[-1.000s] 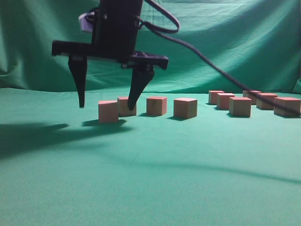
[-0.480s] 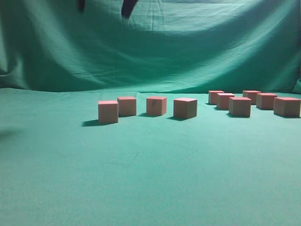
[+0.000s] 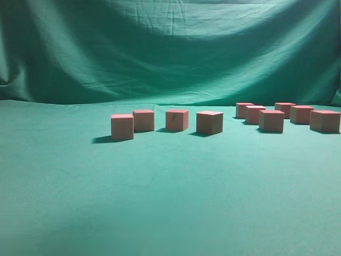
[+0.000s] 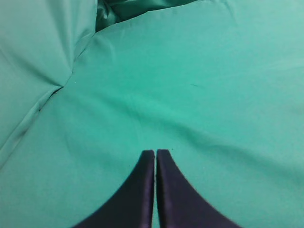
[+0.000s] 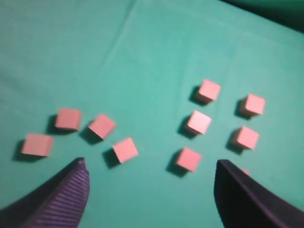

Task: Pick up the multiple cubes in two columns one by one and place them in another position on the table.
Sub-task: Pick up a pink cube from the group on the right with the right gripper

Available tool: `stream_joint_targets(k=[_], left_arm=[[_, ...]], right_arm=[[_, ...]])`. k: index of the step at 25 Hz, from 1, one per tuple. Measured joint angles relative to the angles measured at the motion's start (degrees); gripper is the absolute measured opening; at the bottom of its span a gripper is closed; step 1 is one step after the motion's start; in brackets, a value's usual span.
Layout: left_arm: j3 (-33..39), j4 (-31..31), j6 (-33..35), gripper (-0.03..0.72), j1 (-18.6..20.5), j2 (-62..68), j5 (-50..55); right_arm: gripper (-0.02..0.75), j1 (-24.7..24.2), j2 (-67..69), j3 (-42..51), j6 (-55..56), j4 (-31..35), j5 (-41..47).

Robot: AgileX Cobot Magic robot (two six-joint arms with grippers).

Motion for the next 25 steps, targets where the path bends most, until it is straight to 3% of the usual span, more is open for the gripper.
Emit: stream_joint_targets(k=[7, 11, 18, 25], left_arm=[[0.0, 0.0, 0.0, 0.000, 0.0, 0.0, 0.0], [0.0, 0.0, 0.0, 0.000, 0.0, 0.0, 0.0], [0.0, 0.0, 0.0, 0.000, 0.0, 0.0, 0.0], [0.0, 0.0, 0.0, 0.000, 0.0, 0.0, 0.0]], right_arm=[[0.545, -12.5, -2.1, 20.7, 3.8, 0.4, -1.2], [0.545, -16.4, 0.1, 28.4, 4.2, 5.2, -10.4], [0.545, -18.0, 7.6, 30.5, 4.4, 8.9, -23.7], [0.545, -18.0, 13.5, 30.5, 4.4, 9.0, -31.4]])
